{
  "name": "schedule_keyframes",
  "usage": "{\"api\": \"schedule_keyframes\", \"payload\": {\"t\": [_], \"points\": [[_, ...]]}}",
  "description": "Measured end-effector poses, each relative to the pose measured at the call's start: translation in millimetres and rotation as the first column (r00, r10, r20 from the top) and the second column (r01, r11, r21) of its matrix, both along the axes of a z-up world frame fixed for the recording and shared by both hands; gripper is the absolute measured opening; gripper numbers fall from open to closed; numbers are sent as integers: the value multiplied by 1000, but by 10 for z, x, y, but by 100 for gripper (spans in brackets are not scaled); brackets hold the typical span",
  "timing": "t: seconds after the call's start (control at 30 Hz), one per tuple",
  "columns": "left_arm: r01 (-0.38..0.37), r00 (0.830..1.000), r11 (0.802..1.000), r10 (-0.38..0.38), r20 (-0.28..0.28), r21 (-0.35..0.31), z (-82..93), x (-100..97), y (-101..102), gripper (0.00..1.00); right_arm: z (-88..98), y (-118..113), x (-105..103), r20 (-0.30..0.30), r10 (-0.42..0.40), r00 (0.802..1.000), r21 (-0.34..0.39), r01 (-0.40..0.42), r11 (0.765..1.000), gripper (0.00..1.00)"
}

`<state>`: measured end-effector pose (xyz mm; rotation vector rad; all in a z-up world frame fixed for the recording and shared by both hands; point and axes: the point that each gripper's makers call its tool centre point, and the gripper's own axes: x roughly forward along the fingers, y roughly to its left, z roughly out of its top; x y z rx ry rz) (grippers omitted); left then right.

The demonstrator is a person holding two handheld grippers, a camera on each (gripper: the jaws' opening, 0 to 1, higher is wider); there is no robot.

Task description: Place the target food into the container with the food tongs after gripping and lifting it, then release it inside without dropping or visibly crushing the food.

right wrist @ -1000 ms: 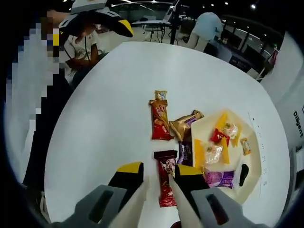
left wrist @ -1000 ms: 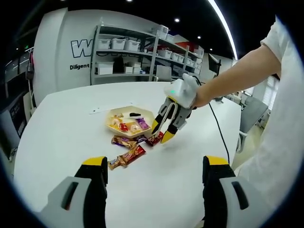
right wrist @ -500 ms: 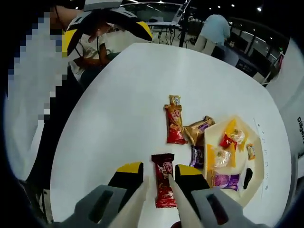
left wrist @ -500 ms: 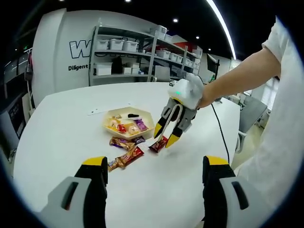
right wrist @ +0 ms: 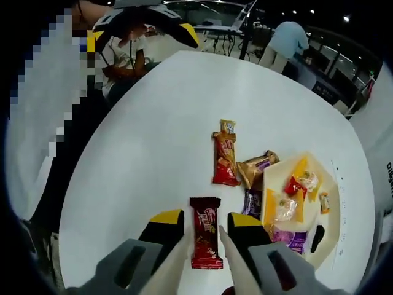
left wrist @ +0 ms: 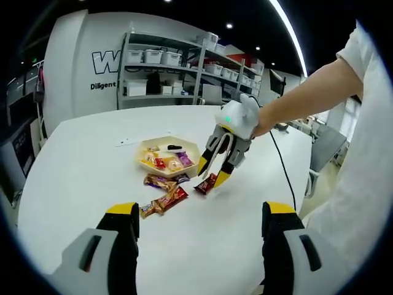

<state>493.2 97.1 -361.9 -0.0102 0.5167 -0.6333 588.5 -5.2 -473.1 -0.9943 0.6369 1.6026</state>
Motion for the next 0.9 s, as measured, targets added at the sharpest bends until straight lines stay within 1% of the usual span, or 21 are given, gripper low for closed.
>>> {"api": "schedule_keyframes", "payload": {"t": [0.07, 0.2, 0.33, 0.47, 0.6, 0.63, 0.67, 0.73, 0.77, 0.9], "points": [[1, 1000, 1000, -1, 0, 0, 7, 2, -14, 79, -30, -15, -5, 5, 10, 1000, -12, -10, 1000, 22], [-1, 1000, 1000, 1, -1, -2, -3, 11, -6, 79, -50, -14, -4, 1, 6, 1000, -13, -6, 1000, 21], [-2, 1000, 1000, 2, -3, -1, -27, 19, 18, 79, -80, -19, 14, 1, -8, 1000, -18, 8, 1000, 20], [-4, 1000, 1000, 4, -1, -4, -12, 20, 10, 79, -114, -30, 0, -7, -24, 1000, -23, 24, 999, 19], [-5, 1000, 1000, 5, 1, -7, -2, 21, 1, 79, -99, -34, 10, -15, -52, 999, -20, 51, 998, 18], [-5, 1000, 1000, 5, 1, -7, 2, 18, -4, 79, -93, -39, 11, -29, -69, 997, -17, 69, 997, 18], [-4, 1000, 1000, 4, 2, -7, 0, 18, -6, 79, -82, -36, -13, -57, -89, 994, -6, 89, 996, 17], [-4, 1000, 1000, 4, 2, -9, -3, 18, -8, 79, -98, -80, -4, -36, -77, 996, -26, 76, 997, 17], [-2, 1000, 1000, 2, 2, -9, -3, 16, -14, 79, -94, -86, -5, -40, -81, 996, -26, 80, 996, 17], [1, 1000, 1000, -1, 4, -11, 0, 14, -33, 79, 29, -63, 28, -44, -109, 993, -3, 109, 994, 17]]}}
